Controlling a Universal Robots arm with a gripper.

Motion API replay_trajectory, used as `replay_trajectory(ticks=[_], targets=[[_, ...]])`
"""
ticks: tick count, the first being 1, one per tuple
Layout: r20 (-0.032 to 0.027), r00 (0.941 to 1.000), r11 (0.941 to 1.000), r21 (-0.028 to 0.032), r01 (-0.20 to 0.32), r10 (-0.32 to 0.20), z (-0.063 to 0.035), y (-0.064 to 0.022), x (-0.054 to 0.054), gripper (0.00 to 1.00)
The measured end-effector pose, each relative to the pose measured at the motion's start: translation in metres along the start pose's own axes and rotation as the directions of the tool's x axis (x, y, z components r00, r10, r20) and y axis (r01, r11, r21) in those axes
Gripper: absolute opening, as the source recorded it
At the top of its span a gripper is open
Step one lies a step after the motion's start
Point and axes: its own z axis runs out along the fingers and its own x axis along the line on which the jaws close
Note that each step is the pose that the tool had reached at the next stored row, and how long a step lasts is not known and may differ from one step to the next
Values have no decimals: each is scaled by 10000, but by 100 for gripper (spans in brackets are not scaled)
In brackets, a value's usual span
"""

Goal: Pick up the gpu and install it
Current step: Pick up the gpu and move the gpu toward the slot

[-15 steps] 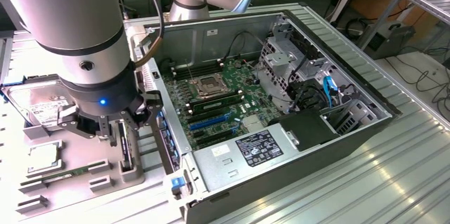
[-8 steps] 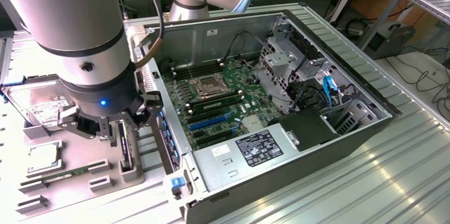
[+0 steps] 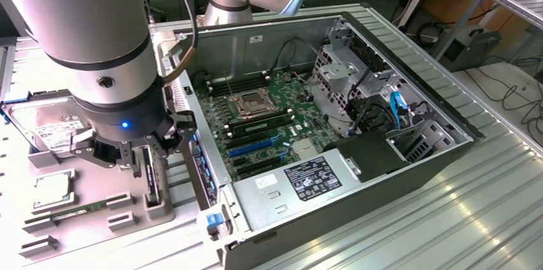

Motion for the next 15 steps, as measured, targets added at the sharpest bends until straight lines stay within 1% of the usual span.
replay_trajectory(ticks=[15], targets=[[0, 10000, 10000, 0, 0, 0, 34, -2, 1, 42]])
